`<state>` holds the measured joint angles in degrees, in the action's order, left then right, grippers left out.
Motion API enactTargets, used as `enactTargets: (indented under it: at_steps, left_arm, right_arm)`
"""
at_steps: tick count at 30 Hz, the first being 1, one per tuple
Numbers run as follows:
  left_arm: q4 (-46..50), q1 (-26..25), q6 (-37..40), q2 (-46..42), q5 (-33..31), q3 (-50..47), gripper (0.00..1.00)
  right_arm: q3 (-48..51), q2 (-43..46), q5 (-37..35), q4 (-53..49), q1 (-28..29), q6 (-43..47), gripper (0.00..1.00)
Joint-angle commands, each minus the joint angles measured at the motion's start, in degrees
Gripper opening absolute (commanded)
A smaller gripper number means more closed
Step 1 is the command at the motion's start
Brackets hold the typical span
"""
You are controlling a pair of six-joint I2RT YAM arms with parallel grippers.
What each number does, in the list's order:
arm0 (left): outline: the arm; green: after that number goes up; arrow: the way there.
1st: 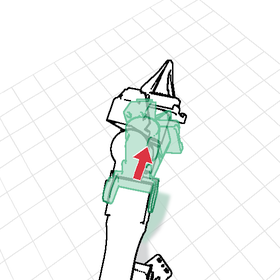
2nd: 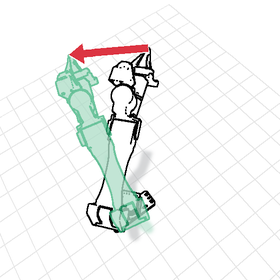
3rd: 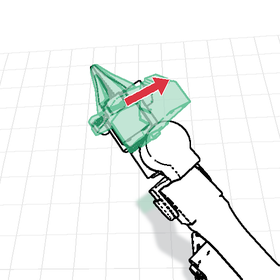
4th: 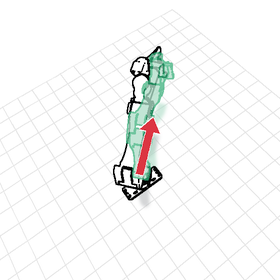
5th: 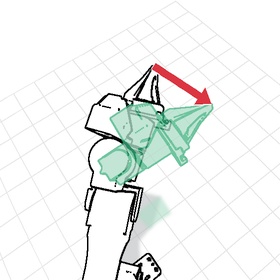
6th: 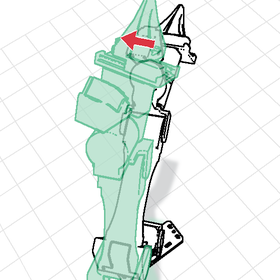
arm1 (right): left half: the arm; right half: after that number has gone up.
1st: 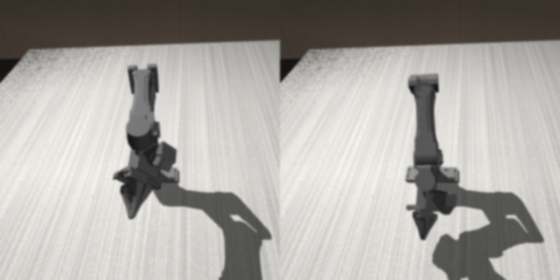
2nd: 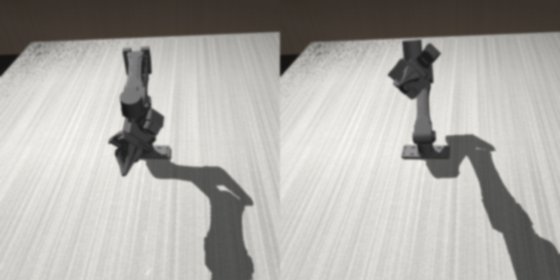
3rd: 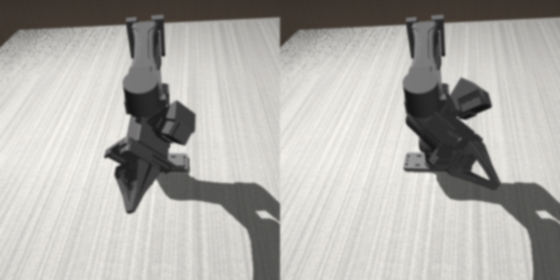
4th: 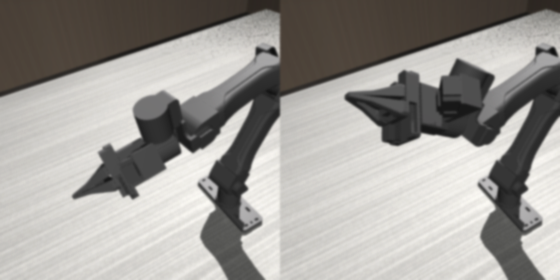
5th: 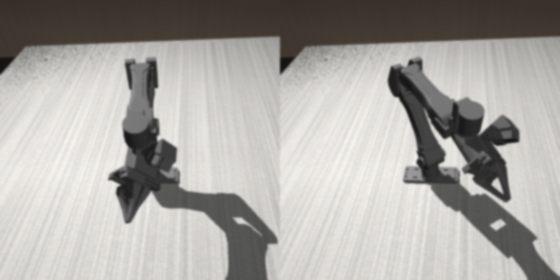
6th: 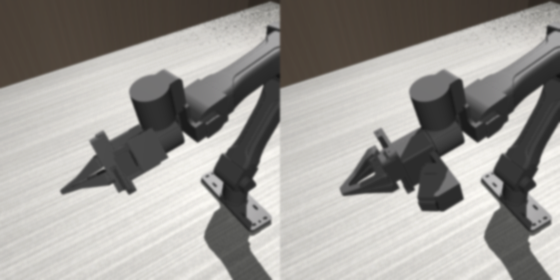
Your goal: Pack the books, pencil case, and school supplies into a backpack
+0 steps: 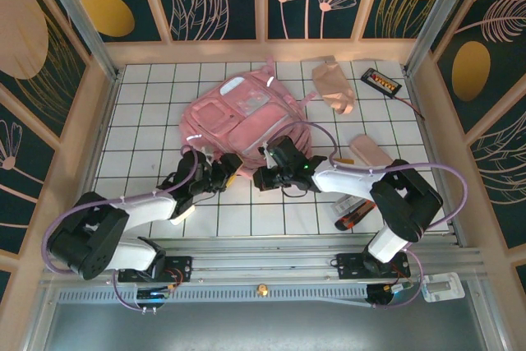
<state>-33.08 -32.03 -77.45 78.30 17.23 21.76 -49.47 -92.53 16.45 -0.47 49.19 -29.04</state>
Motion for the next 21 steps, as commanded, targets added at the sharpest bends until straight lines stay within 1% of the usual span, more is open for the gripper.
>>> enactTargets:
  at_steps: [1, 5, 8, 12, 14, 16, 17, 21]
  left_arm:
    - [-7.5, -0.96, -3.8, 2.54, -1.38, 0.91, 0.67]
    - [-10.08, -1.23, -4.76, 6.75, -1.19, 2.62, 0.66]
    - [-11.64, -1.35, -4.99, 10.09, -0.57, 3.99, 0.59]
    - [-13.58, -1.32, -5.23, 13.06, -0.71, 3.71, 0.33]
    - [-13.58, -1.36, -4.93, 13.45, -0.92, 3.3, 0.13]
    - [-13.23, -1.25, -4.37, 13.13, -1.27, 2.91, 0.02]
    - [-12.14, -1.25, -3.47, 12.66, -1.45, 3.01, 0.0]
    - [-4.84, -0.96, 2.25, 8.71, -2.68, 3.76, 0.0]
  right_arm:
    - [-1.32, -0.2, 0.69, 2.76, 0.74, 0.21, 0.0]
    - [-1.67, -0.69, 0.52, 2.58, 1.06, 0.47, 0.0]
    - [-2.11, -1.22, 0.43, 2.26, 1.3, 0.47, 0.0]
    - [-2.59, -1.14, 0.19, 1.46, 1.53, 0.64, 0.0]
    - [-3.03, -0.86, -0.57, -0.14, 1.54, 0.89, 0.0]
    - [-3.31, -0.27, -1.49, -2.22, 1.39, 1.28, 0.0]
    - [-3.42, 0.18, -1.83, -3.48, 1.14, 1.46, 0.0]
    - [-2.78, 2.42, -1.53, -8.44, -1.6, 1.83, 0.0]
